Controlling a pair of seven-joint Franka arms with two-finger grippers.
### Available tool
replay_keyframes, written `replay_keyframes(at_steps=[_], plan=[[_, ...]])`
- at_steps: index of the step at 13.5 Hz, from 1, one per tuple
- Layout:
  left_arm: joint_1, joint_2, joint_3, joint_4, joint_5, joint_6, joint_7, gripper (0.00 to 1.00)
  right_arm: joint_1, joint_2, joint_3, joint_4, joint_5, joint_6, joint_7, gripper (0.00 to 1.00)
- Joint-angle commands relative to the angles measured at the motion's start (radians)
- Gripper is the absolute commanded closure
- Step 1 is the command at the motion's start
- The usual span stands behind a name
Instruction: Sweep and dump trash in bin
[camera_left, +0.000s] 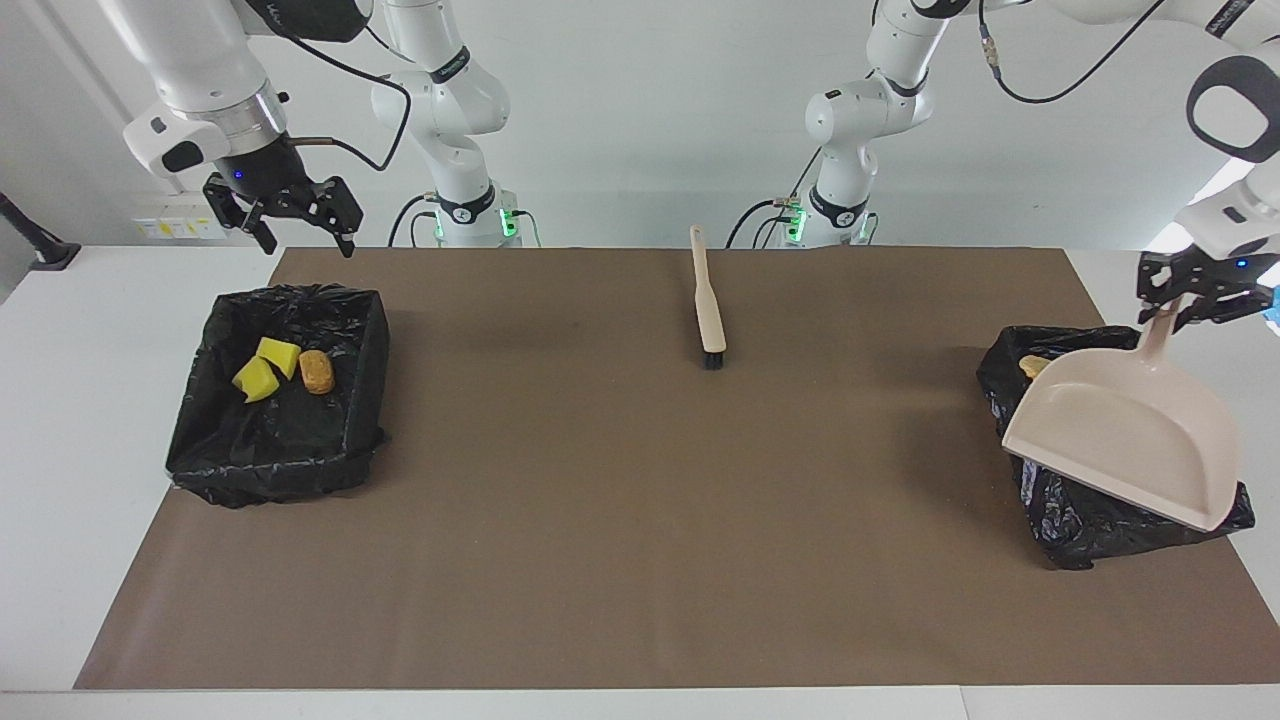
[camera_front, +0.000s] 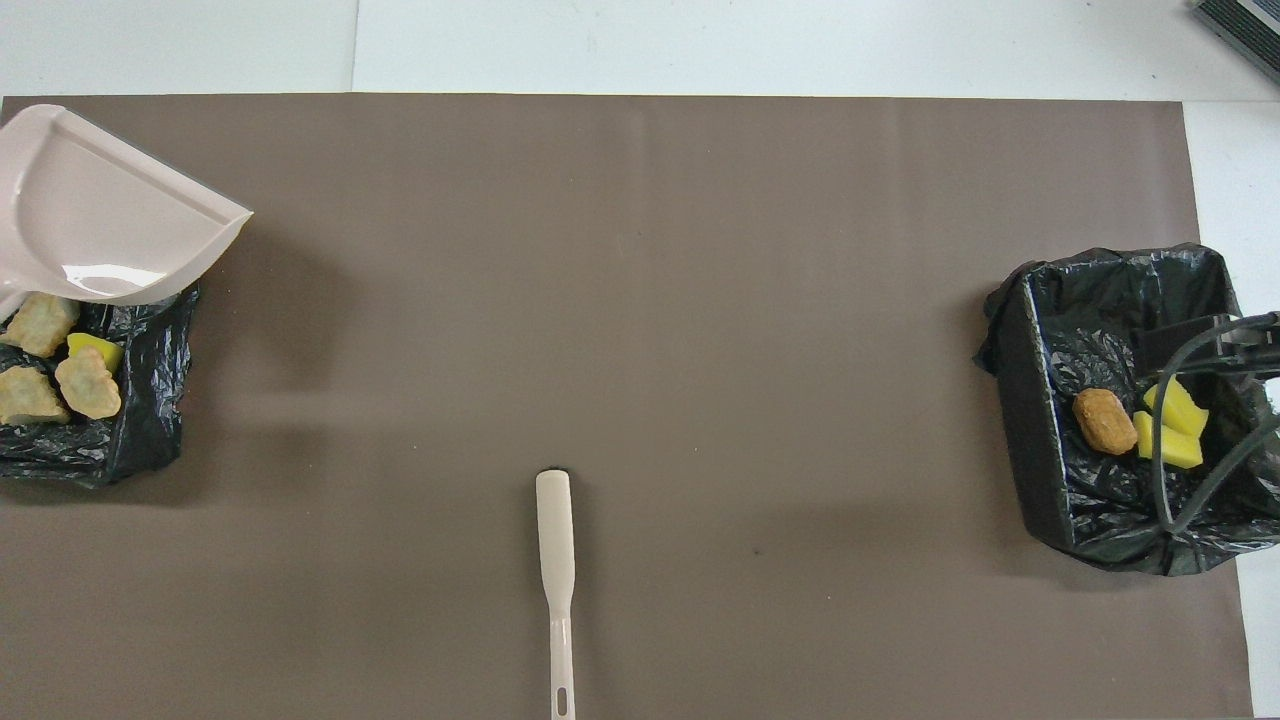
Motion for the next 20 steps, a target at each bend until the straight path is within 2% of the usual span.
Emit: replay_keyframes(at_steps=[1,4,7,9,11,13,20], plan=[[-0.141,-0.136,0.016,-0.200,-0.034,0.053,-0.263,1.00,-0.003,-0.017,0.001,-0.025,0.019,0.008,0.008,0.00],[-0.315,-0.135,0.016,-0.242,-0.130,0.103,-0.486,1.00,-0.003,-0.017,0.001,-0.025,0.019,0.008,0.008,0.00],[-0.513,-0.101,0.016,-0.317,-0.156,0.319,-0.718,1.00,-0.005,-0.017,0.001,-0.025,0.019,0.008,0.008,0.00],[-0.642,-0.014,0.016,-0.306,-0.170,0.399,-0.854,1.00,-0.003,-0.017,0.001,-0.025,0.019,0.006,0.008,0.00],[-0.742,0.074,0.018,-0.300,-0.204,0.552,-0.981,1.00,-0.003,-0.017,0.001,-0.025,0.021,0.000,0.008,0.00],[-0.791,0.099,0.018,-0.299,-0.204,0.596,-1.026,1.00,-0.005,-0.017,0.001,-0.025,0.019,0.000,0.008,0.00],[-0.833,0.142,0.018,-0.306,-0.204,0.601,-1.022,1.00,-0.003,-0.017,0.001,-0.025,0.019,0.000,0.008,0.00]])
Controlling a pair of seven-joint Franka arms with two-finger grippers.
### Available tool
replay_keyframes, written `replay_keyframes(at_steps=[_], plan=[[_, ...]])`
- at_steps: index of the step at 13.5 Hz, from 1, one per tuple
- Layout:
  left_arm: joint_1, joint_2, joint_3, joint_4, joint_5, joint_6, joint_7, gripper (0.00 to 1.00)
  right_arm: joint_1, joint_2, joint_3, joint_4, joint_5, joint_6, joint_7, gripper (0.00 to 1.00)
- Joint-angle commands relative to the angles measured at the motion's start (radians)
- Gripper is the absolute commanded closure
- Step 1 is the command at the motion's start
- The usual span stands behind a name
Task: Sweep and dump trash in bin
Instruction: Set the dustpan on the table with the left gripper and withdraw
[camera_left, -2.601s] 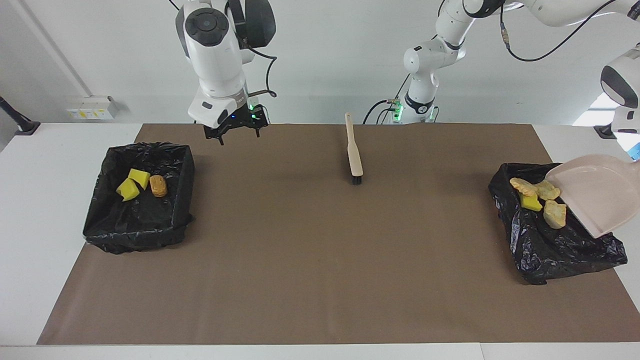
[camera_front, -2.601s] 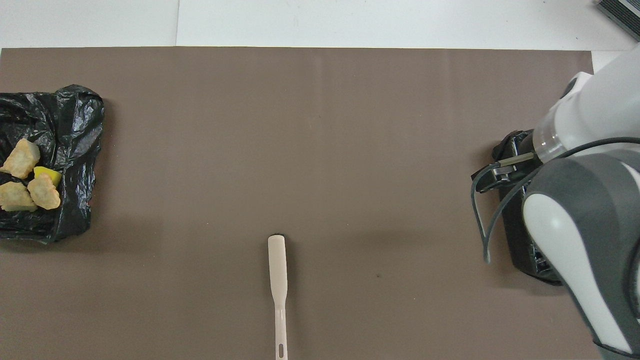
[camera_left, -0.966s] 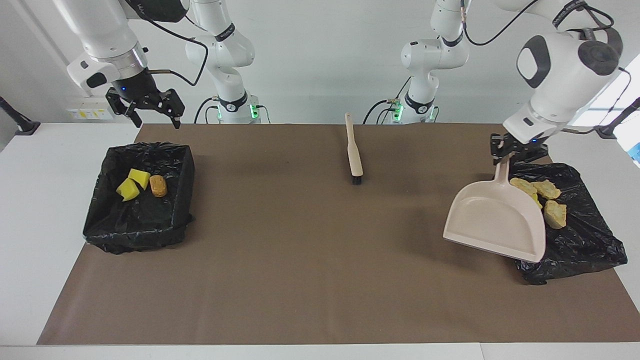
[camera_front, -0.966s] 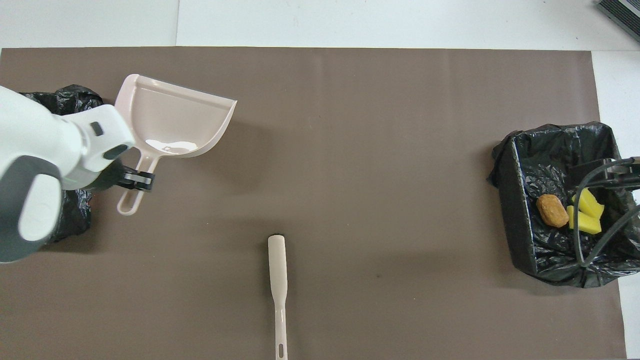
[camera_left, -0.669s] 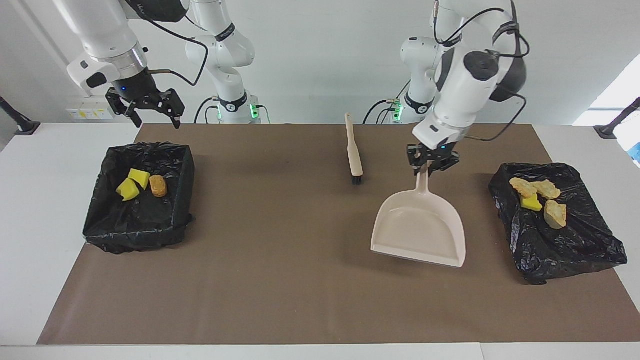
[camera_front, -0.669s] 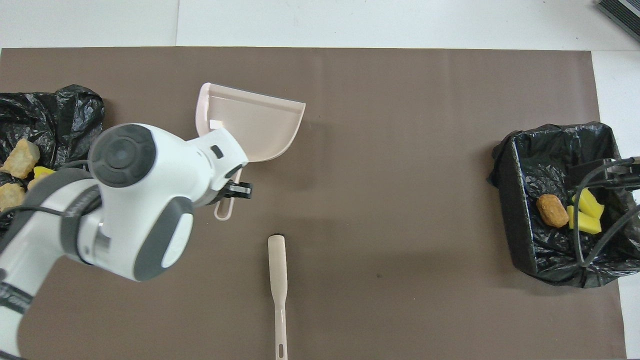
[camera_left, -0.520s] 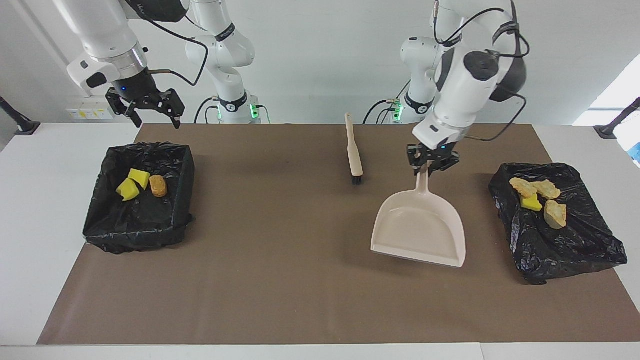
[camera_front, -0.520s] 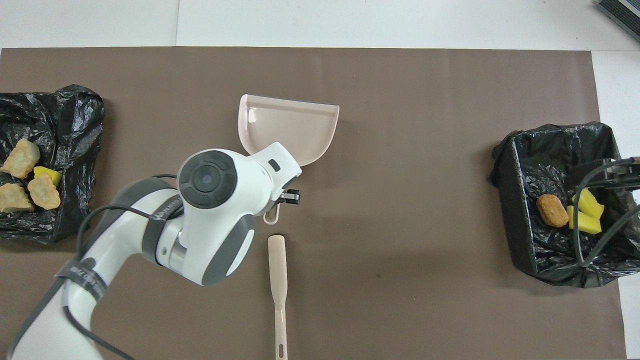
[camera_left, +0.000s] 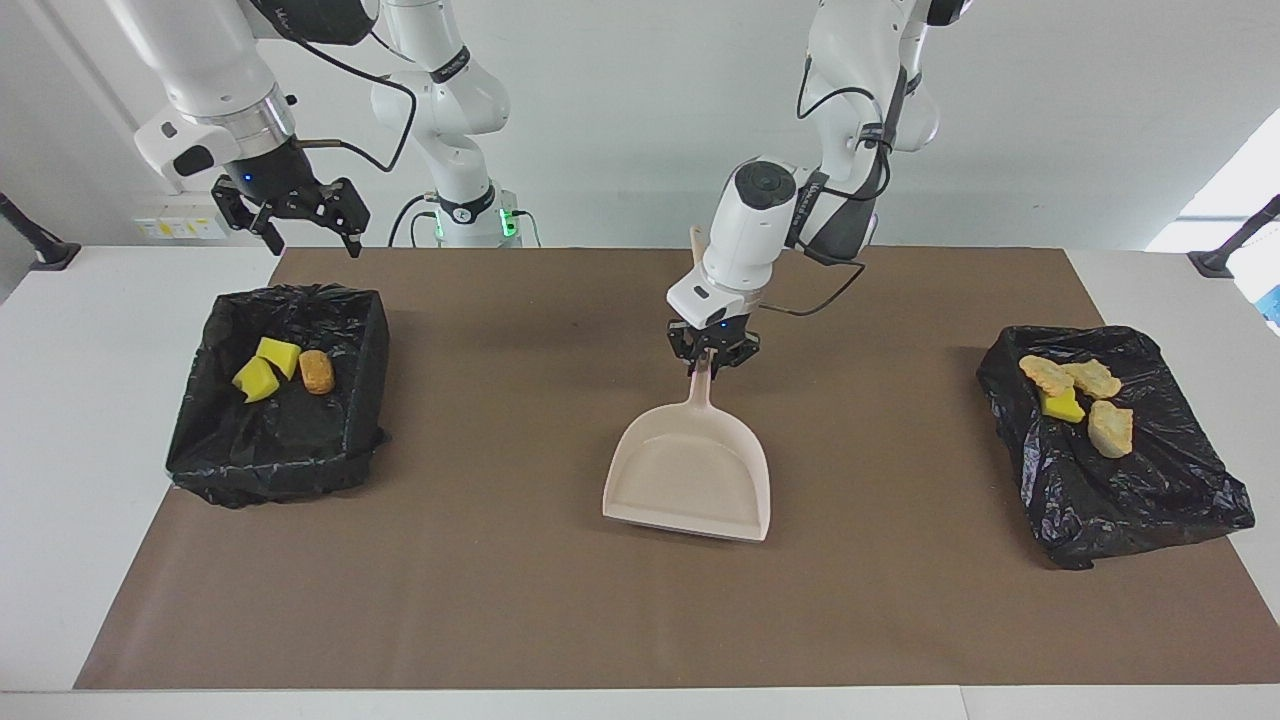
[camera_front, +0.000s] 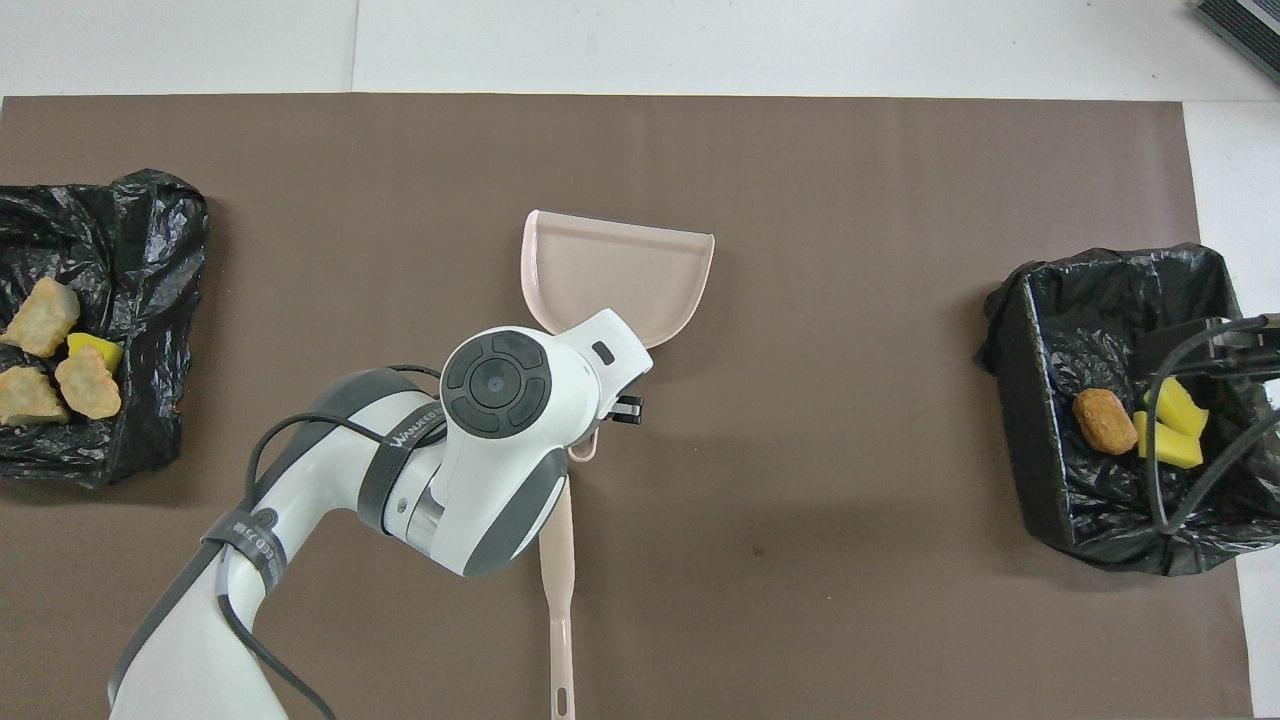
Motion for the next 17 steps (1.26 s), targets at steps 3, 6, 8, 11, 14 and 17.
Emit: replay_keyframes(at_steps=[3,6,8,11,14,17], plan=[[-0.048,0.042,0.023,0.000,-0.017,0.009,-0.001,1.00,-0.004,-0.017,0.001,-0.019,0.018,0.000,0.008,0.00],[-0.042,0.042,0.024,0.000,-0.017,0.007,-0.010,0.72,-0.004,-0.017,0.001,-0.019,0.018,0.000,0.008,0.00],[-0.019,0.038,0.032,0.009,-0.019,-0.016,-0.006,0.00,-0.006,-0.017,0.001,-0.019,0.018,0.000,0.008,0.00],[0.060,-0.007,0.037,0.041,-0.019,-0.102,-0.007,0.00,-0.006,-0.017,0.001,-0.019,0.018,0.000,0.008,0.00],[0.155,-0.060,0.038,0.067,-0.017,-0.157,-0.003,0.00,-0.006,-0.017,0.001,-0.019,0.018,0.000,0.008,0.00],[0.263,-0.149,0.038,0.067,-0.016,-0.220,0.023,0.00,-0.004,-0.017,0.001,-0.019,0.018,0.000,0.008,0.00]])
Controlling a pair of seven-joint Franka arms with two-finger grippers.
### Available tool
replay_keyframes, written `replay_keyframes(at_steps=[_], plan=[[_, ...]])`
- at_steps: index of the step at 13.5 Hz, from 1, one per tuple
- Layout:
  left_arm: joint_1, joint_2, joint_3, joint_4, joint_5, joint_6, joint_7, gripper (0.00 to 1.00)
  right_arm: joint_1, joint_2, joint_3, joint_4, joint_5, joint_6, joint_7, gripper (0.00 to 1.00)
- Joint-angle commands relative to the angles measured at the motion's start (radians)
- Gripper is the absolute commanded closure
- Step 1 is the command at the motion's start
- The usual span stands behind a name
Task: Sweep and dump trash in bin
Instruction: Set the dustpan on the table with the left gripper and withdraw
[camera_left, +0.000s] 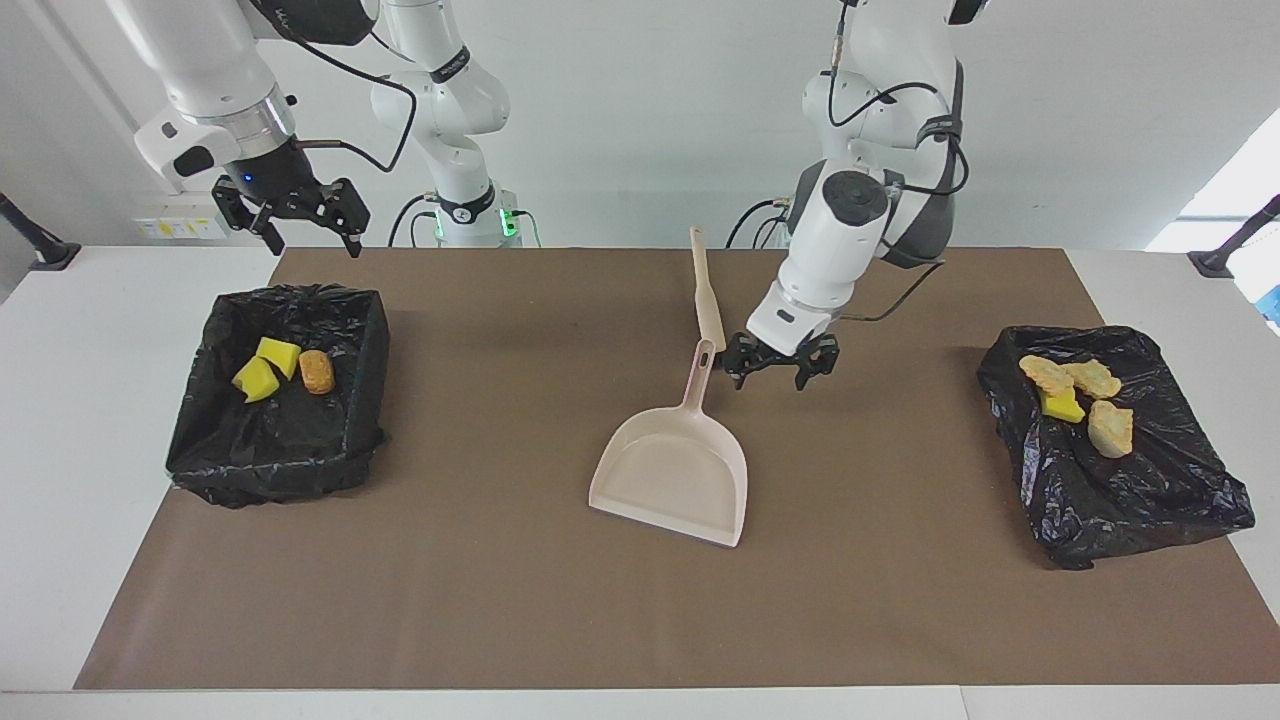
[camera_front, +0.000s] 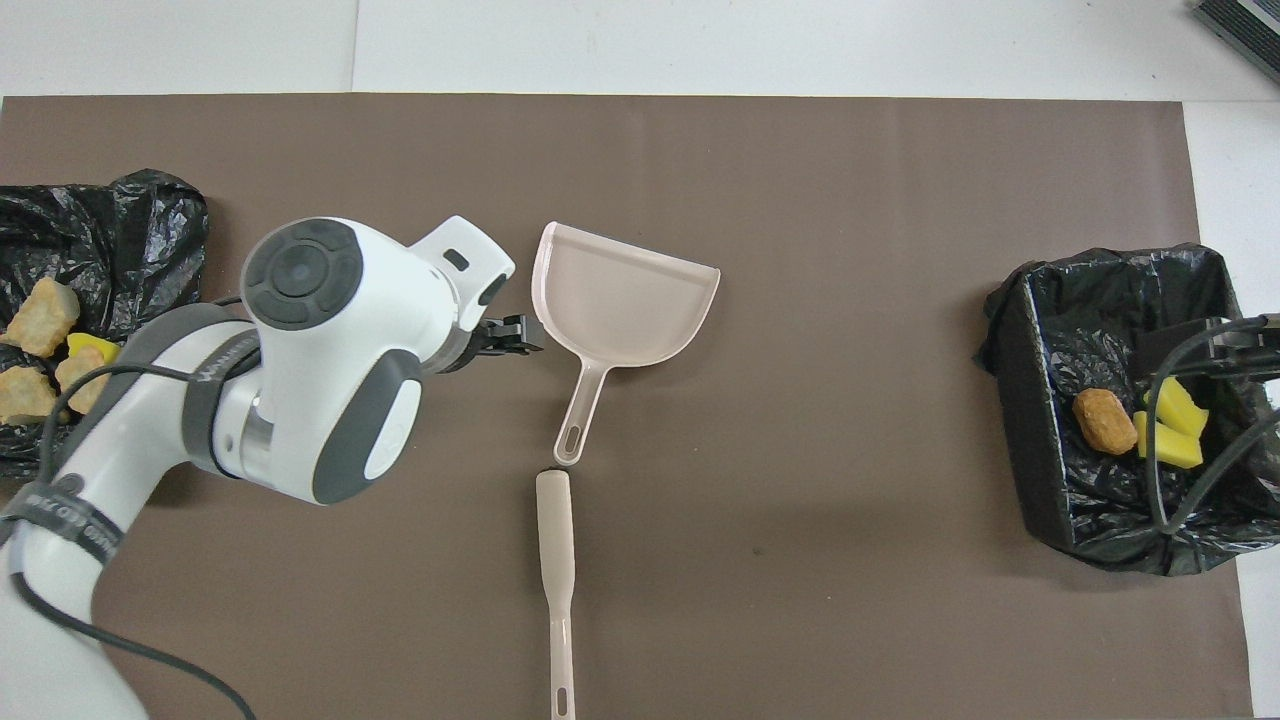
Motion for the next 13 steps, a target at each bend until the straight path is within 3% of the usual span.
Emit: replay_keyframes(at_steps=[1,7,13], plan=[[0.096,-0.088,-0.006,-0.014,-0.009,-0.066,0.041,0.00,-0.004,-0.017,0.002,-0.019,0.018,0.000,0.008,0.00],[0.313,-0.168,-0.006,-0.012,-0.001,-0.246,0.384,0.00,-0.006,-0.017,0.002,-0.019,0.019,0.000,0.008,0.00],[0.419,-0.188,-0.004,0.021,0.085,-0.343,0.552,0.00,-0.006,-0.017,0.002,-0.019,0.018,0.000,0.008,0.00]])
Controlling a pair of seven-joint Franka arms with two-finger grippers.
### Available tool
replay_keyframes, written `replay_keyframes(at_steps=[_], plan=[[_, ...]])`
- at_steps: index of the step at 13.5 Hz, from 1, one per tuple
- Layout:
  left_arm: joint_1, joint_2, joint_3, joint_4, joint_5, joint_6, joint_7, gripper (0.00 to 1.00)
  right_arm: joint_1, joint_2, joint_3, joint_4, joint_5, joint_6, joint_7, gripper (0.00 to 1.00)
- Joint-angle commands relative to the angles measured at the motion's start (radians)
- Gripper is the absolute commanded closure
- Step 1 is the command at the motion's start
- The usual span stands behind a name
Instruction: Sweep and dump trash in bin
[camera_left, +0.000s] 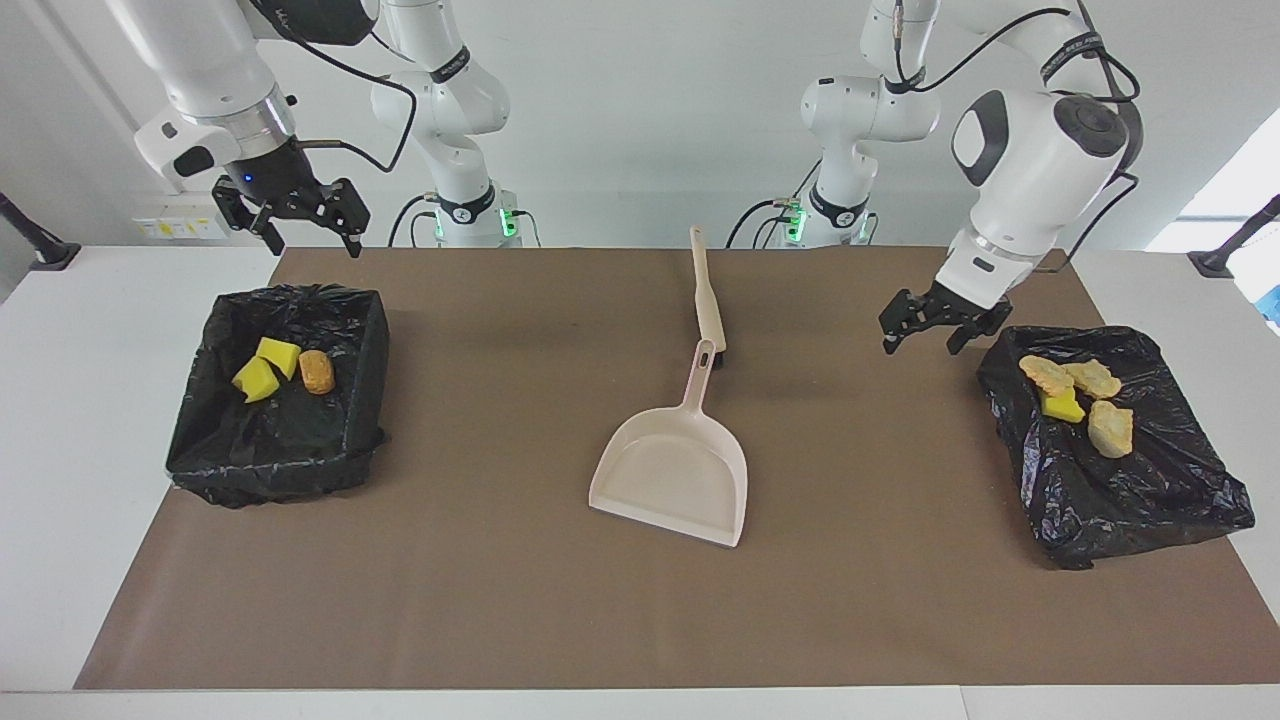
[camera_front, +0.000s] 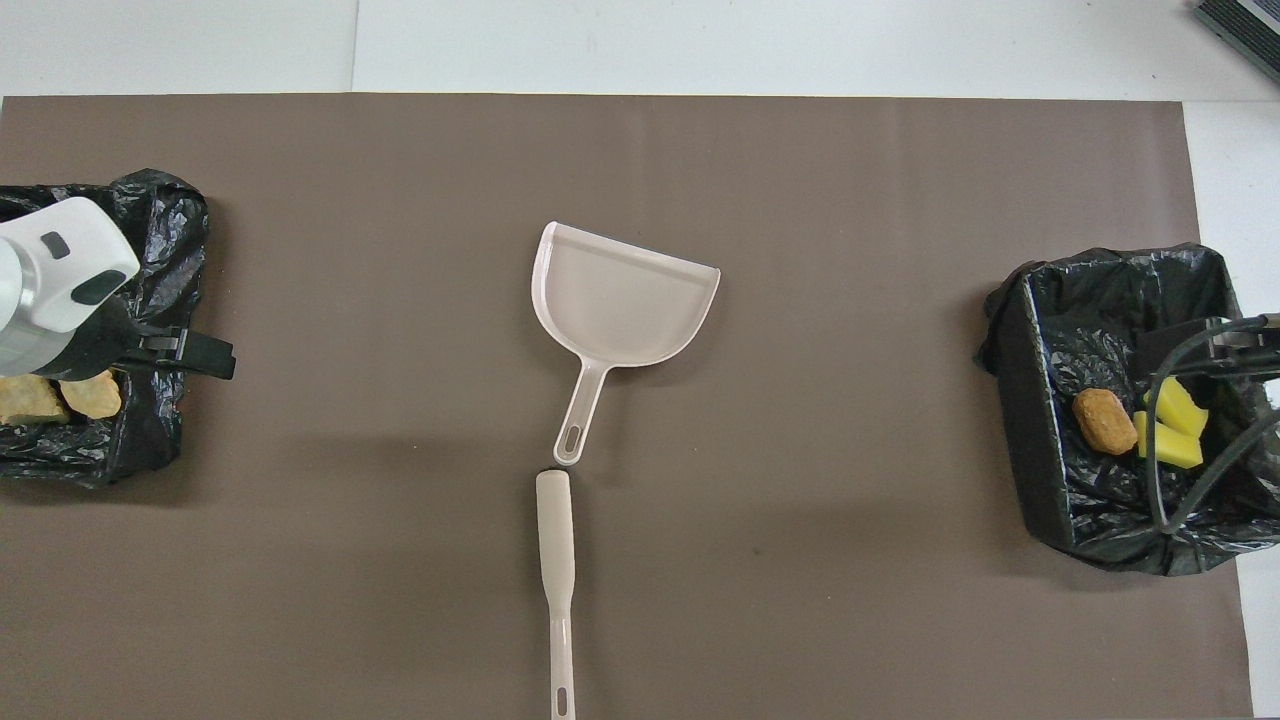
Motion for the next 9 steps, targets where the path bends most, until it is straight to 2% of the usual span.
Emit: replay_keyframes(at_steps=[1,5,9], plan=[[0.035,-0.022,-0.011,0.039,0.021,-0.043,0.016,0.00,-0.006,-0.017,0.002,-0.019,0.018,0.000,0.008,0.00],[0.041,-0.013,-0.011,0.209,0.020,-0.170,-0.032,0.00,-0.004,-0.017,0.002,-0.019,0.018,0.000,0.008,0.00],[0.037,-0.042,-0.014,0.240,0.010,-0.227,-0.088,0.00,-0.006,-0.017,0.002,-0.019,0.018,0.000,0.008,0.00]])
